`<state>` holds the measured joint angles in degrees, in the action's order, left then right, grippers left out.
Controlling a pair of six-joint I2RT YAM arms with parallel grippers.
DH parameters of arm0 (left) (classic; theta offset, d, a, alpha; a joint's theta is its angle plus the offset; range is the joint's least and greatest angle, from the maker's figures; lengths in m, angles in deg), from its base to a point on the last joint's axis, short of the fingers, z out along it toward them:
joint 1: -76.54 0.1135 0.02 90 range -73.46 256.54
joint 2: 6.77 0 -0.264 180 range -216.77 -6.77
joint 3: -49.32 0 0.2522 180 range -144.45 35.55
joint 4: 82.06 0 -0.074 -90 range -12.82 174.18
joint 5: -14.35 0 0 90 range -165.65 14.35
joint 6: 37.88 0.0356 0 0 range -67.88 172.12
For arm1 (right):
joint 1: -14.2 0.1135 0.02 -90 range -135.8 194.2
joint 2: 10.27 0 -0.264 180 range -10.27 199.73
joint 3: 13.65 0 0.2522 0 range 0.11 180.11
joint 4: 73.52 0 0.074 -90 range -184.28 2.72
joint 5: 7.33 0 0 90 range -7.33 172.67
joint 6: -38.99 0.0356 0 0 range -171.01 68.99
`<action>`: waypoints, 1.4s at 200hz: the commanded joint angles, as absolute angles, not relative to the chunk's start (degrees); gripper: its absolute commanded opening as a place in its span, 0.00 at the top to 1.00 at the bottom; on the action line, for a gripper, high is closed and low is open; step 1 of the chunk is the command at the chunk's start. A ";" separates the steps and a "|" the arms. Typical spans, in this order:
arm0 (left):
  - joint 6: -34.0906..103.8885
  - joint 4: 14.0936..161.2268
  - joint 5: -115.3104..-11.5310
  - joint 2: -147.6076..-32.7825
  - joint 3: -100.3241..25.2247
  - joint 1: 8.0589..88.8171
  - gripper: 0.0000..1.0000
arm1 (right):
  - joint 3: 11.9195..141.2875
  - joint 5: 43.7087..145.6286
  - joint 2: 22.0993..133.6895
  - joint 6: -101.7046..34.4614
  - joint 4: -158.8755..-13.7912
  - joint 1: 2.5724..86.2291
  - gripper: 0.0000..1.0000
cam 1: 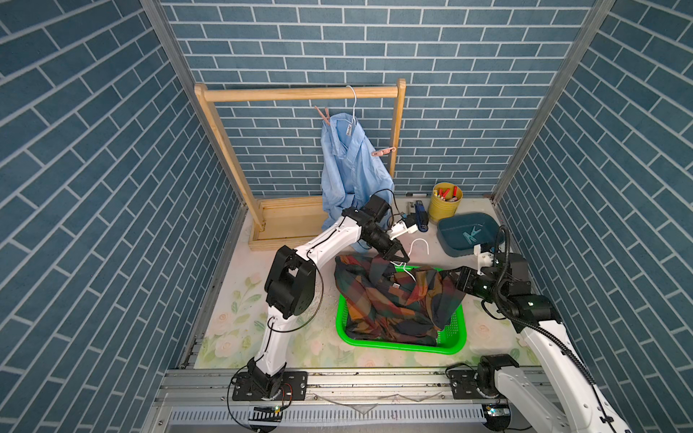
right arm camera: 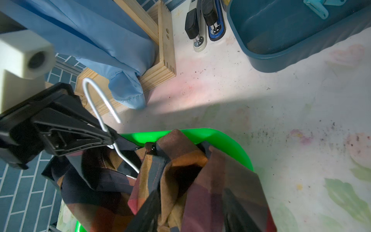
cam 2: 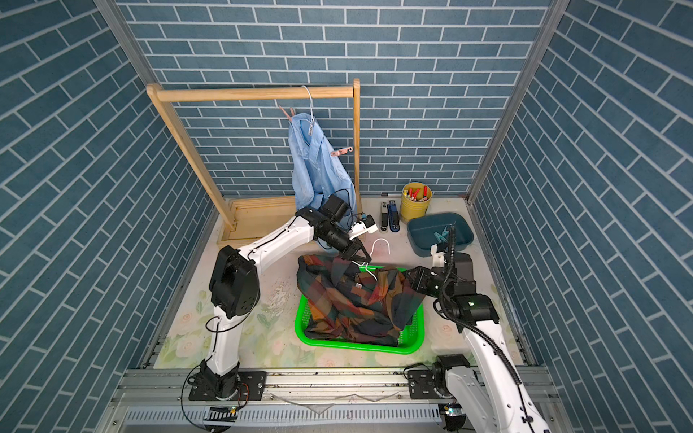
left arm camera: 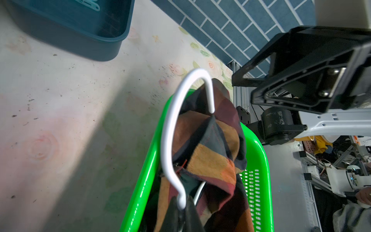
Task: Remove the clothespins securing long-sleeve shirts to the hanger
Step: Remove the long-sleeve shirt from the hanger.
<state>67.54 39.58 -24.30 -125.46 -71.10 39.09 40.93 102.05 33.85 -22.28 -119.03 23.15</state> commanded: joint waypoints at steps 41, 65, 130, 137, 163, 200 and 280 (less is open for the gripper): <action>63.66 43.92 -39.96 -108.54 -59.28 36.74 1.00 | 45.18 98.06 29.93 -24.74 -125.39 28.78 0.23; 62.28 44.91 -46.19 -104.29 -55.51 36.37 1.00 | 45.52 93.25 29.81 -23.06 -126.60 34.87 0.13; 55.27 49.11 -56.44 -97.76 -50.20 33.85 1.00 | 44.91 79.87 38.20 -17.72 -120.59 56.28 0.06; 55.11 48.98 -57.32 -97.49 -50.07 33.52 1.00 | 45.26 77.81 40.17 -17.40 -119.82 58.66 0.08; 54.84 49.13 -58.69 -95.70 -48.93 32.36 1.00 | 45.38 73.52 43.51 -14.68 -116.81 61.49 0.16; 54.67 48.80 -59.52 -92.59 -45.78 31.69 1.00 | 47.63 71.46 45.12 -13.92 -116.01 61.83 0.19; 53.27 50.12 -60.11 -91.14 -44.18 31.61 1.00 | 49.18 76.56 49.27 -13.97 -112.81 63.09 0.18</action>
<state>53.68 49.44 -59.25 -92.26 -44.74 31.72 48.41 76.63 48.19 -16.29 -113.85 62.69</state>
